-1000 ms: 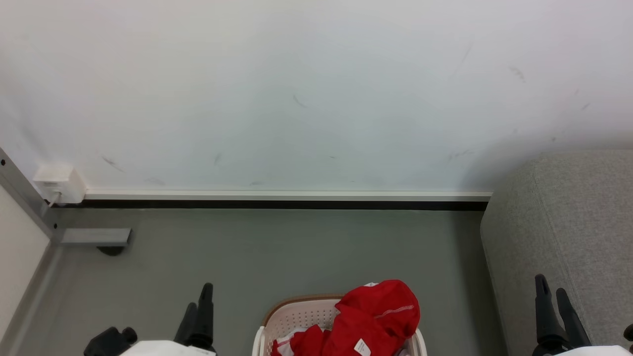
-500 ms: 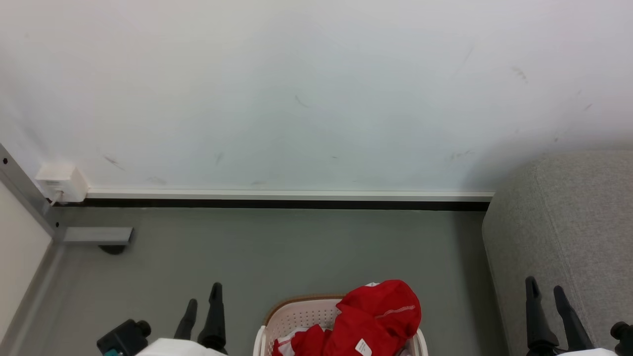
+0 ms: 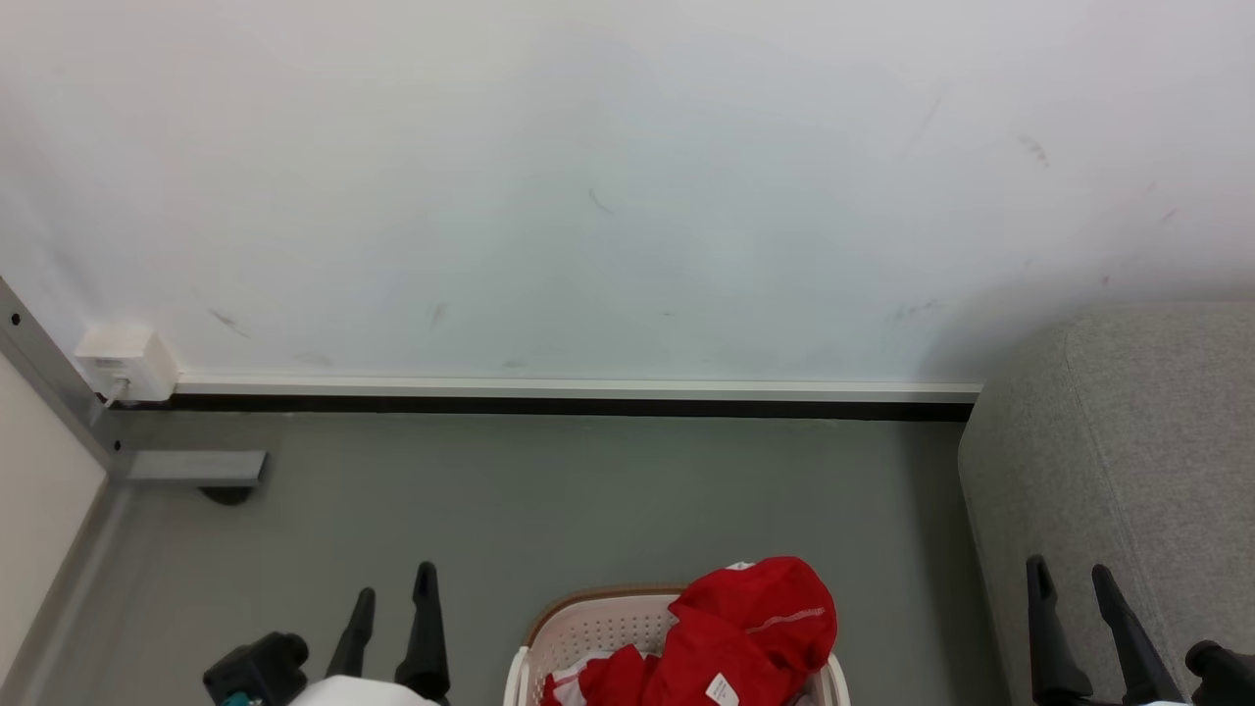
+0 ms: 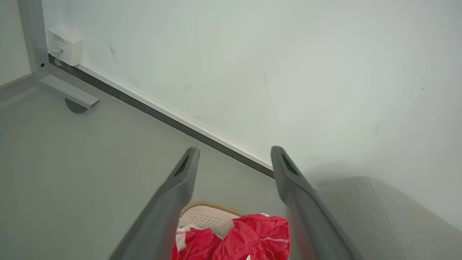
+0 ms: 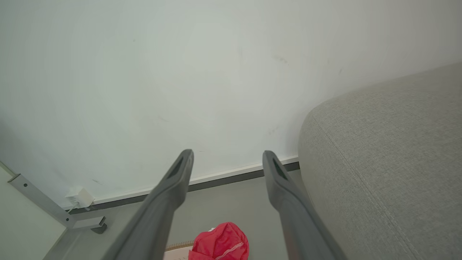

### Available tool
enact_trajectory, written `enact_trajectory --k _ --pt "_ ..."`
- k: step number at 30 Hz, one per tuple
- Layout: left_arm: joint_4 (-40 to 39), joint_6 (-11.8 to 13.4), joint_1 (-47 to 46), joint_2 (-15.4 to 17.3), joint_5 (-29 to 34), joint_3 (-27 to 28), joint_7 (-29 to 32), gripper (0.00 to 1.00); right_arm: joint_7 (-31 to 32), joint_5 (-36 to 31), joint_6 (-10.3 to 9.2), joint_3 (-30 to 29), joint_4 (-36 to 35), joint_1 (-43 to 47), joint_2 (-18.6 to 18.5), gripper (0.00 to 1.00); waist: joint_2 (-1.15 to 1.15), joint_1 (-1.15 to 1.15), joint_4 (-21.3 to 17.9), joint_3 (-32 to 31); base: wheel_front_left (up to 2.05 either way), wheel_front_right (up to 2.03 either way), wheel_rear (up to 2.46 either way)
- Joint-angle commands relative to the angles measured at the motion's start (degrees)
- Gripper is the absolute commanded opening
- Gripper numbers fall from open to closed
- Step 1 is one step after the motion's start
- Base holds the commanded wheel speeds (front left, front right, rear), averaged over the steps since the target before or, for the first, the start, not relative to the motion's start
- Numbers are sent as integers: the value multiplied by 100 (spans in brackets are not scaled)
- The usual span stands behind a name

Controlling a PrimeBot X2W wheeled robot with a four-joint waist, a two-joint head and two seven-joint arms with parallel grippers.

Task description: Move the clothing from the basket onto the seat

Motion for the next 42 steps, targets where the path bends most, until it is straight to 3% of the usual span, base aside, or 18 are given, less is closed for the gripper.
enact_trajectory --k 1,31,42 --pt "-60 27 7 52 238 15 -76 100 -68 -209 -7 10 -65 33 -61 100 0 0 1 -3 0 0 0" --pt "74 245 177 65 1861 110 -474 100 -455 -1421 -10 -225 -3 224 -77 100 0 0 54 28 0 0 0" --pt "129 205 212 69 2480 145 -587 100 -580 -1755 -11 -232 69 269 -81 100 0 0 58 46 0 0 0"
